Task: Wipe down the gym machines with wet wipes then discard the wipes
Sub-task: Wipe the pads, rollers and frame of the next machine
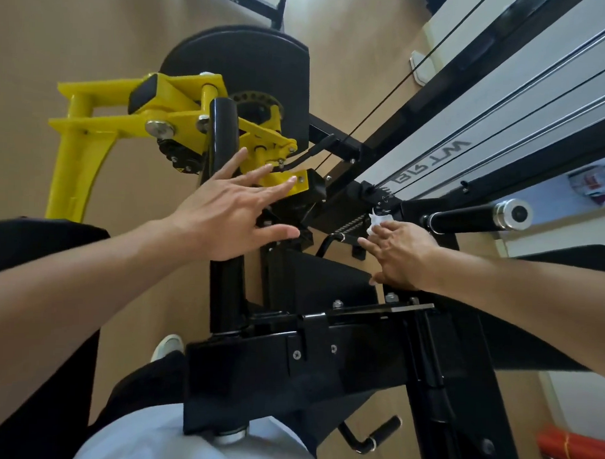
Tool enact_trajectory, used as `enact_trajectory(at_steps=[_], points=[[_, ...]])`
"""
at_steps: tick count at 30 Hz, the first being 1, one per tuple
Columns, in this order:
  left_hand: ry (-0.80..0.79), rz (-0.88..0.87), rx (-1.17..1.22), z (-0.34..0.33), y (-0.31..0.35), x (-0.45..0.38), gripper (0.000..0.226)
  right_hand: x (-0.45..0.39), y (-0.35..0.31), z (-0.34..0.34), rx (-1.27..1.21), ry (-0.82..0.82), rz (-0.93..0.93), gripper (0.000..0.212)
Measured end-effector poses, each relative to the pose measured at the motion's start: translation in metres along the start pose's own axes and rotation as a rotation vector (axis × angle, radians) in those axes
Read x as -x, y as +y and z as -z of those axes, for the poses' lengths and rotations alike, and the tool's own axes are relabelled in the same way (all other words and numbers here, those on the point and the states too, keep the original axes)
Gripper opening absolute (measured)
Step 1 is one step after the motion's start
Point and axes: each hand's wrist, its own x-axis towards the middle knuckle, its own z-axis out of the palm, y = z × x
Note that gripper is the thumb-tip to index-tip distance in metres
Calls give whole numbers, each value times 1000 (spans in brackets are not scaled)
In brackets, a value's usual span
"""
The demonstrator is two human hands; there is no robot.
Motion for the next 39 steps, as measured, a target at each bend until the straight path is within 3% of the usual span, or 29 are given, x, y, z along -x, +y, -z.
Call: enact_trajectory(at_steps=[3, 8, 11, 13, 17, 22, 26, 30, 36, 39], points=[[-17, -16, -6, 3, 5, 4, 101, 0, -2, 2, -22, 16, -9, 87], [21, -58, -30, 1, 2, 2, 96, -1, -6, -5, 15, -24, 72, 85], [-12, -81, -63, 1, 2, 2, 98, -11, 3, 5, -30, 46, -40, 85], [-24, -85, -80, 2, 3, 1, 101, -12, 1, 10, -71, 7, -70, 87], [-26, -93, -76, 2, 4, 1, 104, -2, -13, -5, -9, -152, 134, 69], [-16, -95, -53, 2, 4, 2, 106, -17, 7, 8, -39, -29, -40, 82], [0, -94, -62, 0, 2, 1, 106, 0, -4, -1, -22, -134, 96, 77], [21, -100, -62, -2, 2, 1, 107, -17, 16, 6, -54, 15, 6, 77], [3, -98, -54, 0, 2, 1, 111, -3, -3, -13, -7, -222, 227, 72], [3, -94, -53, -1, 2, 1, 112, -22, 20, 4, -23, -90, 98, 74]])
